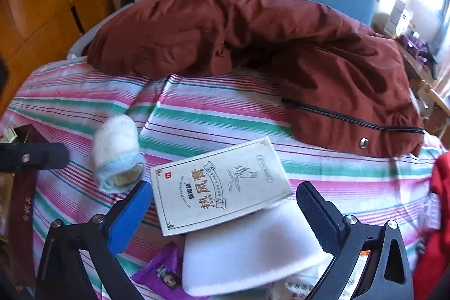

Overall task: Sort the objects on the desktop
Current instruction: 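Grasp the white sock roll with the left tool while the right tool grasps the white medicine box, then carry the sock roll and medicine box into the gold tray and open both tools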

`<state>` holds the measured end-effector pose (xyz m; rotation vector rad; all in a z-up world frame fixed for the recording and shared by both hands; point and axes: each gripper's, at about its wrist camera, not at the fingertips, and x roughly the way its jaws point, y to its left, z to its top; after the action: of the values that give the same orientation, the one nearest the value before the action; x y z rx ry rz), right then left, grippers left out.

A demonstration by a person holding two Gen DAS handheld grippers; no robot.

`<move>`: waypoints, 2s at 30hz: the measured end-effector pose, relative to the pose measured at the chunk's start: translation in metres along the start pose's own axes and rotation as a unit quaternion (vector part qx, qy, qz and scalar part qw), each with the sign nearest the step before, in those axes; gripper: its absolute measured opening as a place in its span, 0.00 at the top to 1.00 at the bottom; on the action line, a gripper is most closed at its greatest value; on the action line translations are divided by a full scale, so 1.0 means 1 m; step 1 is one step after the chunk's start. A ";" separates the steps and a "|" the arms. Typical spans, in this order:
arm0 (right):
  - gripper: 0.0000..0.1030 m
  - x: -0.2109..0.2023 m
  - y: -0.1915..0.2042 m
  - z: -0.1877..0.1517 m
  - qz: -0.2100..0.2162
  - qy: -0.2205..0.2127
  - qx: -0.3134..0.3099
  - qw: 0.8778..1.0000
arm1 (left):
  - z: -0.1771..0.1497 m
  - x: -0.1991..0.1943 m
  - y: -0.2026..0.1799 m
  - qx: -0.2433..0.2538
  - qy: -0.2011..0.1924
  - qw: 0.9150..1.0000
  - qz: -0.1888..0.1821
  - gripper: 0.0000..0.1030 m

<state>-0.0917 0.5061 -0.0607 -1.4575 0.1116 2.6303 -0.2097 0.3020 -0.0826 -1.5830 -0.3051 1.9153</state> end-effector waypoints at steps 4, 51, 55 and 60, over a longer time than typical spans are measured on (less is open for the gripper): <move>0.00 0.001 -0.001 0.000 0.000 -0.004 0.000 1.000 | 0.011 0.014 -0.011 0.001 -0.005 1.000 0.013 0.12; 0.46 -0.012 0.040 -0.004 0.044 0.046 0.157 0.985 | -0.078 -0.068 0.010 0.106 -0.077 0.987 0.089 0.34; 0.47 -0.034 0.052 -0.013 0.058 0.023 0.142 0.988 | -0.088 -0.088 0.007 0.114 -0.102 0.983 0.097 0.34; 0.47 -0.056 0.068 -0.019 0.087 0.003 0.129 0.988 | -0.104 -0.116 0.004 0.129 -0.136 0.976 0.109 0.34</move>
<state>-0.0569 0.4324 -0.0234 -1.4248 0.5826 2.6197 -0.1034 0.2089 -0.0182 -1.2262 0.0078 2.2421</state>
